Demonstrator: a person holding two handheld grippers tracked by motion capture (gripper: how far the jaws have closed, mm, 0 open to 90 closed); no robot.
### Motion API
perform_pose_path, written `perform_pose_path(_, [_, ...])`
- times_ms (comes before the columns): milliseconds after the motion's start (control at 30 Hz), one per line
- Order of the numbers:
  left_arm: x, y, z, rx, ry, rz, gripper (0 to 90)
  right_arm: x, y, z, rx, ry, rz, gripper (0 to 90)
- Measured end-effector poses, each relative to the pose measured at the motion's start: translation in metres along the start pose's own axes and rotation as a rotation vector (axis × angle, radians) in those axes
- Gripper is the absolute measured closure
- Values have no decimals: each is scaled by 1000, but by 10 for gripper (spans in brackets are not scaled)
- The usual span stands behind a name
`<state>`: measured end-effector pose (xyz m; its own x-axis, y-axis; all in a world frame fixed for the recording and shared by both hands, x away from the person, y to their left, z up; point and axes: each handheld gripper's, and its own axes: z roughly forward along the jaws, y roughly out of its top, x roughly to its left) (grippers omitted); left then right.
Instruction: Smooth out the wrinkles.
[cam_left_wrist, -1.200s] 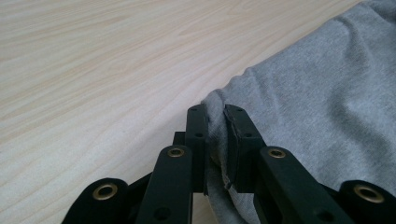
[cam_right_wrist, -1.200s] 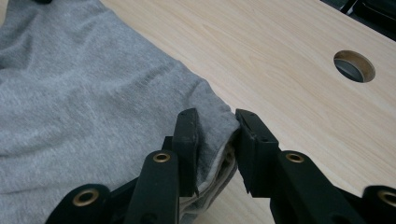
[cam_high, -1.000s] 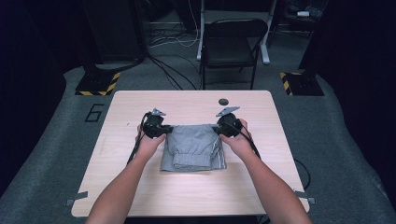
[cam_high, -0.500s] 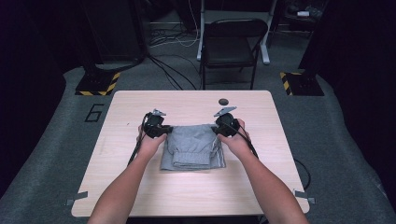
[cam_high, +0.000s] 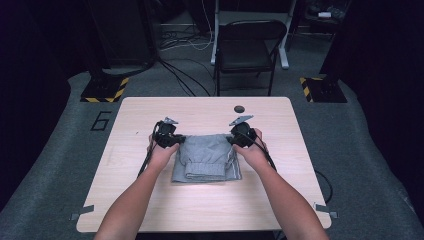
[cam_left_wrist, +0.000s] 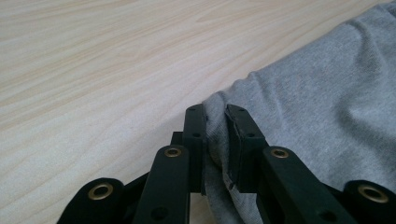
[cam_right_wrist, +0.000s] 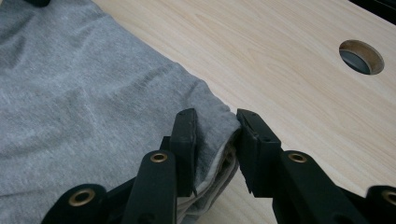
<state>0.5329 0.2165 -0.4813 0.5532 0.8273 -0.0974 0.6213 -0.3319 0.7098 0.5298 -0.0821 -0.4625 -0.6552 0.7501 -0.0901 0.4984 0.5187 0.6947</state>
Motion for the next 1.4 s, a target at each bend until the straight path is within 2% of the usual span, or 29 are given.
perform_pose_path(367, [0, -1, 2, 19, 2, -1, 782, -1, 0, 2, 4, 0, -5, 680])
perform_pose_path(433, [0, -1, 3, 18, 5, -13, 773, 0, 0, 3, 4, 2, 1, 674])
perform_pose_path(467, [1, -1, 3, 20, 7, -4, 766, 0, 0, 3, 4, -3, 2, 670])
perform_pose_path(533, [0, -2, 5, 20, 5, -23, 743, 0, 0, 4, 5, -6, 5, 658])
perform_pose_path(633, [0, -2, 4, 29, 2, -7, 735, -1, -1, 4, 7, -3, 12, 653])
perform_pose_path(767, [-2, -2, 4, 25, 3, -15, 735, -1, -1, 6, 13, 0, 29, 654])
perform_pose_path(900, [-2, -2, 5, 26, 7, -21, 719, -1, -1, 6, 17, -2, 16, 651])
perform_pose_path(933, [-2, -2, 5, 26, 6, -21, 717, -1, -1, 6, 16, -3, 27, 650])
perform_pose_path(1067, [-1, -2, 3, 26, 12, -11, 681, -2, -2, 6, 12, -7, 26, 604])
perform_pose_path(1100, [-2, -2, 3, 19, 17, -15, 662, -2, -2, 5, 20, -10, 41, 590])
perform_pose_path(1133, [-2, -2, 3, 20, 9, -29, 653, -3, -2, 5, 9, -8, 35, 590])
perform_pose_path(1267, [-3, -1, 1, 11, 14, -35, 616, -4, -2, 3, 5, 9, 43, 571])
perform_pose_path(1300, [-3, -1, 0, 17, 15, -22, 609, -4, -2, 1, 8, 3, 43, 568])
perform_pose_path(1400, [-4, 0, -3, 12, 11, -23, 582, -4, -2, 1, -6, 5, 38, 560])
